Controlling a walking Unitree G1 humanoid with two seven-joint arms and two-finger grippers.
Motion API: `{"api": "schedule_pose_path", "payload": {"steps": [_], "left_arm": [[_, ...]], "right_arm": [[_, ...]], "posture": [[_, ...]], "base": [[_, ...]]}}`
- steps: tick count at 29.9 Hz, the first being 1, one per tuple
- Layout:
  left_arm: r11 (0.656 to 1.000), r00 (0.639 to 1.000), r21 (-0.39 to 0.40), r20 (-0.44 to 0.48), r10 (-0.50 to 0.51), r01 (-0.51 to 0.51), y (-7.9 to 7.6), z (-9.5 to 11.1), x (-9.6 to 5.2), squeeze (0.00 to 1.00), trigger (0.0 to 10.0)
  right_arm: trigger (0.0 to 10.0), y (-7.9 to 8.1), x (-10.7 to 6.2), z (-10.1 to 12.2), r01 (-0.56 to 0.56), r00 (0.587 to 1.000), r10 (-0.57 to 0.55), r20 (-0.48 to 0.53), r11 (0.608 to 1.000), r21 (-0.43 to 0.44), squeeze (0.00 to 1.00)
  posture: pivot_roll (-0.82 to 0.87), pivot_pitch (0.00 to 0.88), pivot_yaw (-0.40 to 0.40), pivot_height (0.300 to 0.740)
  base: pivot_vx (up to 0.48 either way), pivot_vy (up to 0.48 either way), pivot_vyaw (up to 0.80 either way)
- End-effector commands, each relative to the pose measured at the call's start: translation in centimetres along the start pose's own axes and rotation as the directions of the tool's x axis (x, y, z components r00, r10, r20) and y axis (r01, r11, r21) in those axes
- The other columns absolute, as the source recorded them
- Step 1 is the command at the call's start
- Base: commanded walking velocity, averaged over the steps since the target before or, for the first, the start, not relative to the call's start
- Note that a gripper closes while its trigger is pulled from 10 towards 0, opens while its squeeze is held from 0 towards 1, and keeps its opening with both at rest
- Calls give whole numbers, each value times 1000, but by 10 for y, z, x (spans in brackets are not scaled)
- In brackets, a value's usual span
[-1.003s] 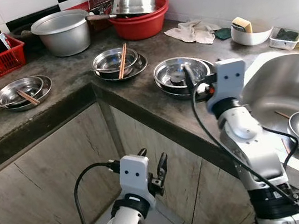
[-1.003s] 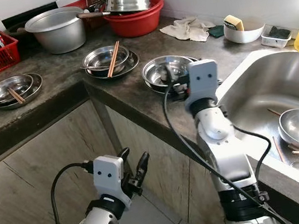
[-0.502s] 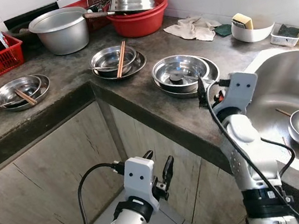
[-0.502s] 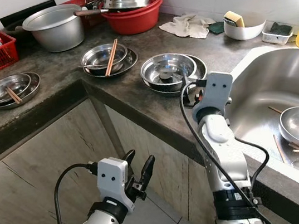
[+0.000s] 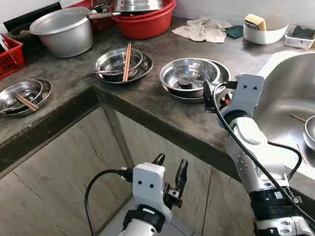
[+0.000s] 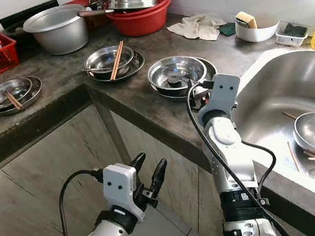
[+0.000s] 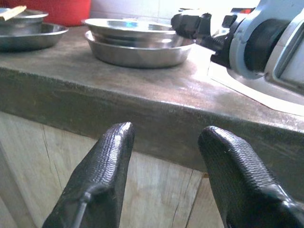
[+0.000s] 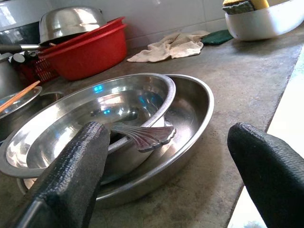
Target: Kitchen organization
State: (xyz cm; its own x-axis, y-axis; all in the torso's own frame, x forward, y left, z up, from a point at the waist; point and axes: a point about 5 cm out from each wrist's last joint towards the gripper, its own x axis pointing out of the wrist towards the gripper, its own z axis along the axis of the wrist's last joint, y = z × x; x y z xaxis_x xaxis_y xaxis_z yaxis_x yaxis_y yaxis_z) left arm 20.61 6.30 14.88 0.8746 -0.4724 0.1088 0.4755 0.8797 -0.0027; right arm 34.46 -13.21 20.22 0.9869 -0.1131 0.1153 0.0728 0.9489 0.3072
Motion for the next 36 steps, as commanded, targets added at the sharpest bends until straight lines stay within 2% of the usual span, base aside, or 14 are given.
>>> {"api": "schedule_pose_path", "payload": {"steps": [1, 17, 18, 19, 20, 21, 22, 36], "left_arm": [[1000, 1000, -1, 26, -4, 4, 0, 5, 0, 0, 10000], [1000, 1000, 0, 20, 11, -11, 1, 3, -1, 0, 10000], [1000, 1000, 0, 19, 12, -12, 1, 3, -1, 0, 10000], [1000, 1000, 0, 19, 12, -12, 1, 3, -1, 0, 10000], [1000, 1000, 1, 18, 12, -12, 1, 3, -1, 0, 10000], [1000, 1000, 1, 18, 12, -12, 1, 3, -1, 0, 10000], [1000, 1000, 1, 18, 11, -12, 1, 3, -1, 0, 10000], [1000, 1000, 4, 13, 18, -18, 2, 2, -1, 0, 10000]], "right_arm": [[10000, 5, 4, 3, -6, 1000, 5, 13, 1000, 21, 0], [10000, 13, 18, 9, -17, 999, 16, 45, 999, 38, 0], [9725, 14, 19, 9, -19, 999, 17, 45, 999, 38, 0], [7490, 14, 19, 9, -20, 999, 19, 45, 999, 39, 0], [4824, 15, 20, 10, -24, 999, 22, 46, 999, 42, 0], [4824, 15, 20, 10, -26, 999, 24, 46, 999, 44, 0], [0, 16, 20, 10, -27, 999, 24, 46, 998, 53, 0], [0, 15, 24, 11, -14, 999, 11, 52, 999, 49, 0]], "posture": [[113, 117, -20, 740], [114, 121, -25, 740], [114, 121, -25, 740], [112, 122, -26, 740], [112, 122, -27, 740], [112, 122, -27, 740], [113, 123, -27, 740], [114, 125, -28, 740]], "base": [[0, 0, 0], [0, 0, 0], [0, 0, 0], [0, 0, 0], [0, 0, 0], [0, 0, 0], [0, 0, 0], [0, 0, 0]]}}
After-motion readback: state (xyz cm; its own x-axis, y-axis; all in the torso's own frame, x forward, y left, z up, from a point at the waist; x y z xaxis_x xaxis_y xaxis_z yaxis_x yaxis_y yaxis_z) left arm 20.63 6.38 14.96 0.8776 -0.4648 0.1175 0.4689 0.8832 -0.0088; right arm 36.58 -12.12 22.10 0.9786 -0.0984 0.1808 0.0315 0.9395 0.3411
